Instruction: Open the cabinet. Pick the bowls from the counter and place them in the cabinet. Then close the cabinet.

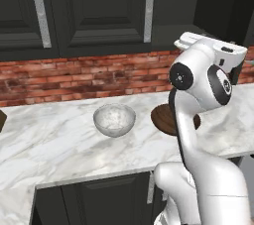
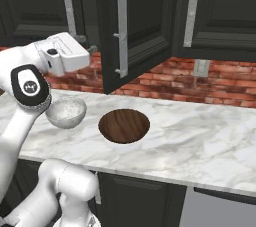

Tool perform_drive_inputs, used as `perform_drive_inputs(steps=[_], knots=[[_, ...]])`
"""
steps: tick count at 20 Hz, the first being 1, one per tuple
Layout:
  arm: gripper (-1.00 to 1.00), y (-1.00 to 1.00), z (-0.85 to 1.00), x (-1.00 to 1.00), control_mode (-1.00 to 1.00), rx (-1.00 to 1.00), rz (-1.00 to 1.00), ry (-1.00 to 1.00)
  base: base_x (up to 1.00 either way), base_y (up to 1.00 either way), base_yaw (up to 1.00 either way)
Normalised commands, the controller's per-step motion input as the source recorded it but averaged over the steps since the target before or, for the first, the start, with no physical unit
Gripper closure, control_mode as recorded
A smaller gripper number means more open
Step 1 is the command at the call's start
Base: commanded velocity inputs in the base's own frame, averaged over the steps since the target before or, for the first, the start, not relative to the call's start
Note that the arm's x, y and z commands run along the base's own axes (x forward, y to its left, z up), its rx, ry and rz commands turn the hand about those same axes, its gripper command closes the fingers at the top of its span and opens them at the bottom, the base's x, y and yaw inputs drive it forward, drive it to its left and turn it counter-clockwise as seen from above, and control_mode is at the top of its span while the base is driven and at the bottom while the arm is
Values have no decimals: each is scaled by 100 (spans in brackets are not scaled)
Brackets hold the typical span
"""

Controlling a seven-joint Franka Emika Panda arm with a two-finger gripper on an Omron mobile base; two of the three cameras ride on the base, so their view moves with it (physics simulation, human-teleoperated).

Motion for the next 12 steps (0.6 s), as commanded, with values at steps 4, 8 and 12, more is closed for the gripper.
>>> perform_drive_inputs(steps=[4,8,12], knots=[[-100,-3,-28,67,-100,-3,-10,0,0,0,0],[-100,-1,-26,68,-100,-2,-7,1,0,0,0],[-100,-32,-8,46,-100,0,-5,4,0,0,0]])
